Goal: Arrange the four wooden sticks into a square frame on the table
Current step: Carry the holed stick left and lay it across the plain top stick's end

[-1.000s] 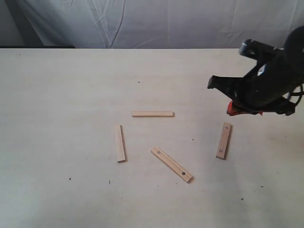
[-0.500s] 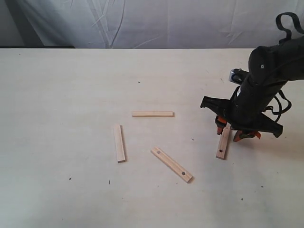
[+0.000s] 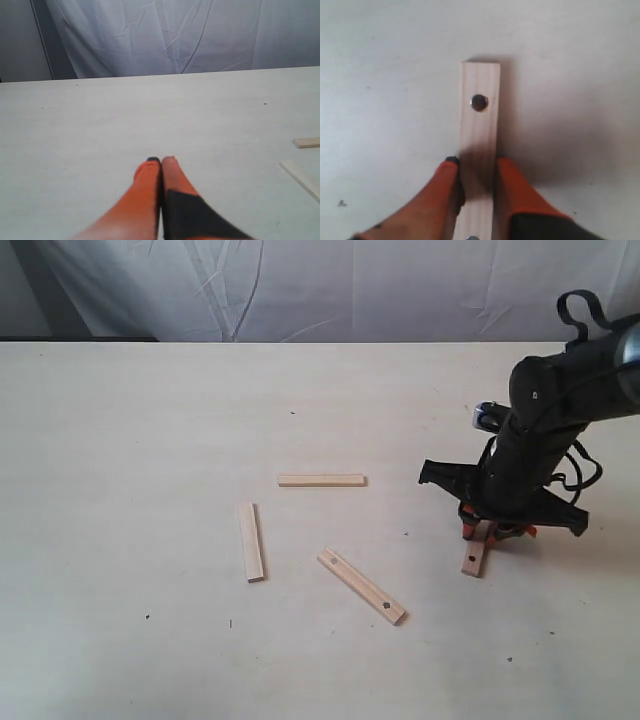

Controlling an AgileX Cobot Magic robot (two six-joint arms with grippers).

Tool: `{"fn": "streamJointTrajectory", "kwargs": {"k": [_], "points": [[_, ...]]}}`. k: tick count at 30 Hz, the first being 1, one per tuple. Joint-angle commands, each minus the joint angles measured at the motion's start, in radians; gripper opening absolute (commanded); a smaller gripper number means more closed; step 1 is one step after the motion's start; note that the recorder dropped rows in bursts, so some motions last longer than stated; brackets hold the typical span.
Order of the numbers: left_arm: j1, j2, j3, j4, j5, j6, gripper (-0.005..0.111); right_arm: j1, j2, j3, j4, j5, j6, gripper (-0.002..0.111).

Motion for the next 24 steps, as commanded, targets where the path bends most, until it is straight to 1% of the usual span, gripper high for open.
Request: {"fn": "streamJointTrajectory", "kwargs": {"k": [1,4,8,9,11,15,16,21,24], "points": [[0.002,-0.006,0.005,0.003,-0.009,-0.001,0.0,0.003,-0.039,-0.072,-0.008,0.046,-0.101,0.0],[0.002,-0.006,0.005,0.003,-0.009,-0.001,0.0,0.023,-0.05,-0.152,0.035,0.098,-0.192,0.0],[0.002,-0.006,0.005,0.003,-0.009,-0.001,0.0,0.093,-0.018,-0.221,0.037,0.093,-0.225,0.0],[0.002,-0.006,0.005,0.003,-0.009,-0.001,0.0,0.129,0.013,-0.257,0.037,0.099,-0.247,0.0],[0.002,-0.006,0.005,0.003,-0.011,-0.001,0.0,0.166,0.051,-0.301,0.037,0.119,-0.255,0.0],[0.002,-0.006,0.005,0.003,-0.011,-0.001,0.0,0.212,0.143,-0.409,0.037,0.179,-0.257,0.0],[0.002,-0.006,0.005,0.003,-0.011,-0.001,0.0,0.227,0.19,-0.459,0.037,0.203,-0.261,0.0],[0.002,-0.006,0.005,0.003,-0.011,-0.001,0.0,0.254,0.278,-0.553,0.045,0.251,-0.263,0.0],[0.002,-0.006,0.005,0.003,-0.011,-0.001,0.0,0.26,0.289,-0.559,0.052,0.251,-0.263,0.0]]}}
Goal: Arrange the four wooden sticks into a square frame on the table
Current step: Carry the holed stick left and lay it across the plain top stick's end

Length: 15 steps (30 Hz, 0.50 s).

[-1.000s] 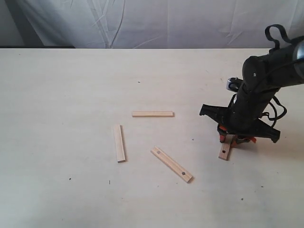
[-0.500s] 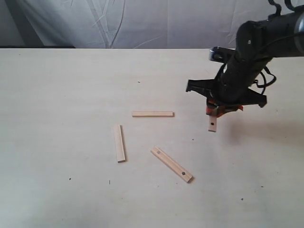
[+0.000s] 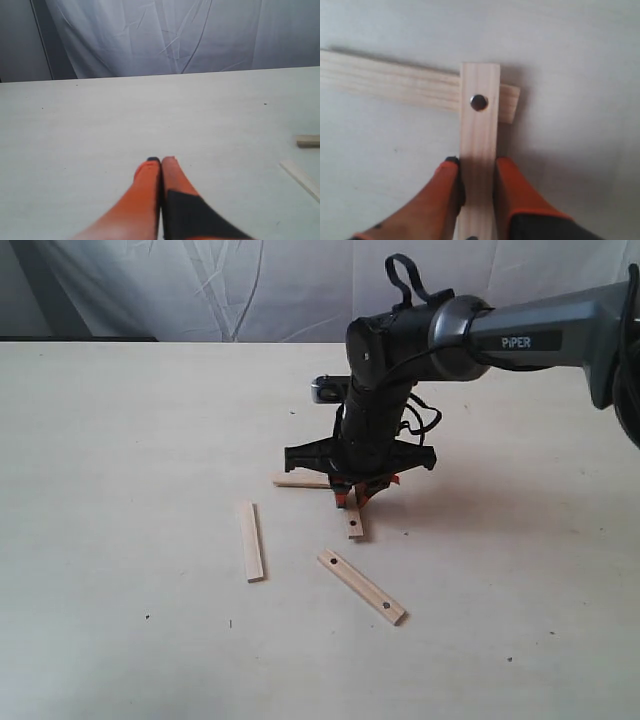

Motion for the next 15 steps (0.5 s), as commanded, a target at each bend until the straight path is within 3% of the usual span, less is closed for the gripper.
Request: {"fn": "streamJointTrajectory", "kwargs": {"k": [1,15], "points": [[0.002,-0.006,0.005,0.003,-0.011,-0.001,0.0,0.005,0.008,-0.015,0.005,0.012,-0.006,0.0],[0.002,-0.006,0.005,0.003,-0.011,-0.001,0.0,-0.004,0.008,-0.015,-0.187,-0.012,0.191,0.0]]}}
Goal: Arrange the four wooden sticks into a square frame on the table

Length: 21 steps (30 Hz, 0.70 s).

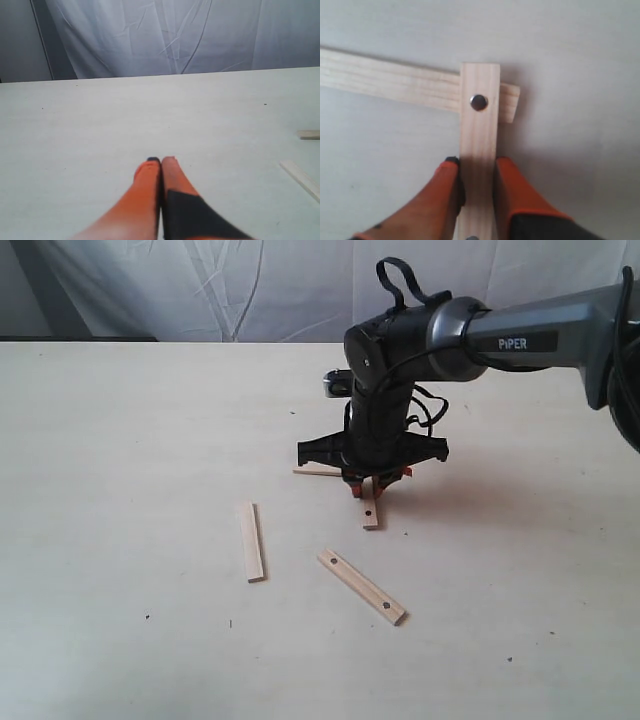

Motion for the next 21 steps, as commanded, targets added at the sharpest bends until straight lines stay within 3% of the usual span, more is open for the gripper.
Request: {"fn": "streamJointTrajectory", "kwargs": {"k": [1,7,12,14,21], "points": [[0.002,-0.005,0.005,0.003,-0.011,-0.001,0.0,-0.005,0.0,-0.006,-0.031,-0.014,0.052,0.0],[0.002,-0.005,0.005,0.003,-0.011,-0.001,0.0,-0.005,0.0,-0.006,-0.077,-0.01,0.144,0.005],[0.002,-0.005,0.005,0.003,-0.011,-0.001,0.0,-0.005,0.0,-0.006,-0.095,-0.011,0.151,0.03],[0.002,-0.005,0.005,0.003,-0.011,-0.001,0.0,-0.005,0.0,-0.006,-0.096,-0.013,0.153,0.035],[0.002,-0.005,0.005,0.003,-0.011,-0.001,0.0,-0.005,-0.023,-0.006,-0.09,-0.008,0.169,0.038]]}}
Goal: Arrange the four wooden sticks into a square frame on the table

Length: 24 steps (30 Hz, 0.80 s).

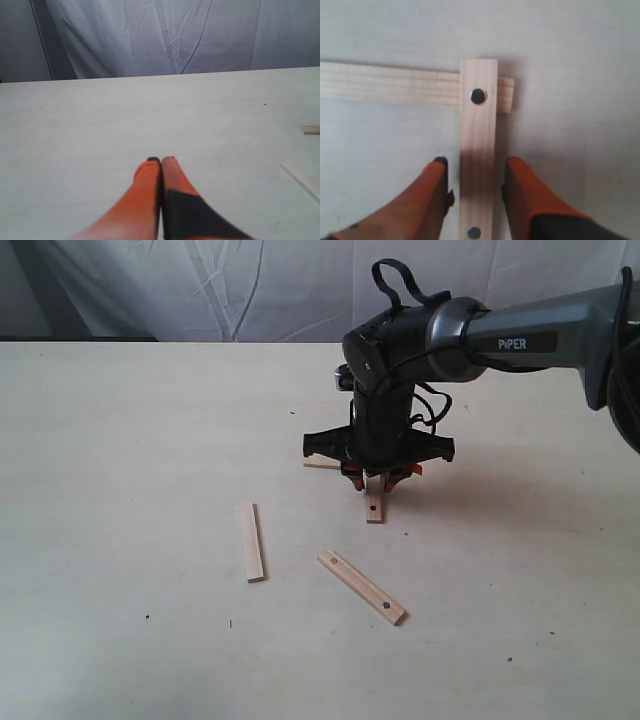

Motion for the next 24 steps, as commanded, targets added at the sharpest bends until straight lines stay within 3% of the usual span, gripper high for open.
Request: {"fn": "streamJointTrajectory", "kwargs": {"k": [1,6,11,22,24], "points": [[0.002,-0.005,0.005,0.003,-0.011,-0.001,0.0,-0.005,-0.038,-0.006,-0.003,0.0,0.006,0.038],[0.002,-0.005,0.005,0.003,-0.011,-0.001,0.0,-0.046,-0.128,-0.006,0.054,0.049,-0.145,0.033],[-0.01,-0.005,0.005,0.003,-0.011,-0.001,0.0,-0.104,-0.192,-0.006,0.074,0.102,-0.223,-0.001],[-0.01,-0.005,0.005,0.003,-0.011,-0.001,0.0,-0.127,-0.248,-0.002,0.091,0.123,-0.33,0.0],[-0.01,-0.005,0.005,0.074,-0.034,-0.001,0.0,-0.127,-0.25,0.021,0.095,0.107,-0.337,0.0]]}}
